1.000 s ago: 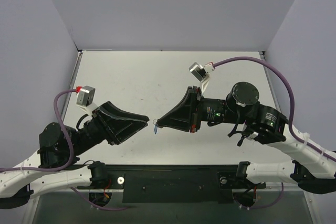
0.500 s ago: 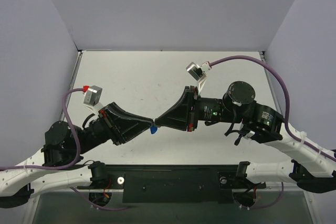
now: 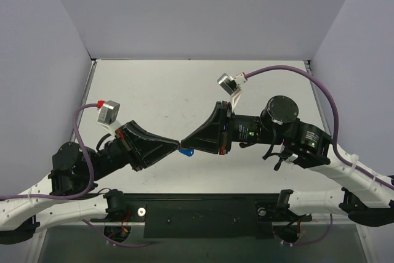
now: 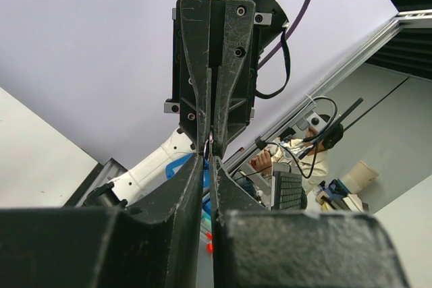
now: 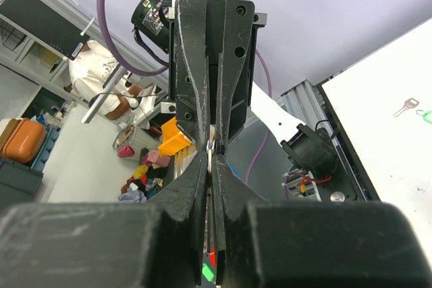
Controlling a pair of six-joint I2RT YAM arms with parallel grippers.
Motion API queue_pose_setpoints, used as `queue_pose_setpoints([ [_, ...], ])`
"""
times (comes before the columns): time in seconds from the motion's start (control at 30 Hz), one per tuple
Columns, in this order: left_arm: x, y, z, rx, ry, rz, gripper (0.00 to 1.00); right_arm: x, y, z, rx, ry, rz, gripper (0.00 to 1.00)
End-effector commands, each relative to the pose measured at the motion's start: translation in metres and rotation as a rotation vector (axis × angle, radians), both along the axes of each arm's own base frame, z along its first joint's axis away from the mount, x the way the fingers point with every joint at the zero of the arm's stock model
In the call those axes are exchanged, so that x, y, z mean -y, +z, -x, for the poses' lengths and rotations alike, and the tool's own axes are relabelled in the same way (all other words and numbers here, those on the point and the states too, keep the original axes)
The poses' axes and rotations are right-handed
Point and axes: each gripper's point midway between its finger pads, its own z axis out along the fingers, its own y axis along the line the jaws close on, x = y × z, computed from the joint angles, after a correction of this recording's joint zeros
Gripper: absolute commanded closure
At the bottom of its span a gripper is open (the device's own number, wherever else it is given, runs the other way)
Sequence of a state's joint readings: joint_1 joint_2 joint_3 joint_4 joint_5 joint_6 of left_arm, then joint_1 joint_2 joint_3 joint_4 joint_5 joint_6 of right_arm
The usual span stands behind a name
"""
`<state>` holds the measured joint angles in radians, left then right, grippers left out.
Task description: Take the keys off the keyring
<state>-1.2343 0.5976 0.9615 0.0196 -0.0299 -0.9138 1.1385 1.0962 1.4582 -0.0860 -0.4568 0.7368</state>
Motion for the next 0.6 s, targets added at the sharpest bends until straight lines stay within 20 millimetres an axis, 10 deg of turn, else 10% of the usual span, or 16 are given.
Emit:
queue_pose_setpoints([
  [0.0,-0.0074,0.0201,0.0053,0.035,-0.012,0.067,0.84,-0.0034,0.0094,0.0008,0.017,0.014,-0.040,1.00],
  [0.57,-0.0088,0.0177,0.0054,0.043,-0.004,0.020,0.83,-0.0075,0.0012,0.0068,0.011,0.044,-0.012,1.00],
])
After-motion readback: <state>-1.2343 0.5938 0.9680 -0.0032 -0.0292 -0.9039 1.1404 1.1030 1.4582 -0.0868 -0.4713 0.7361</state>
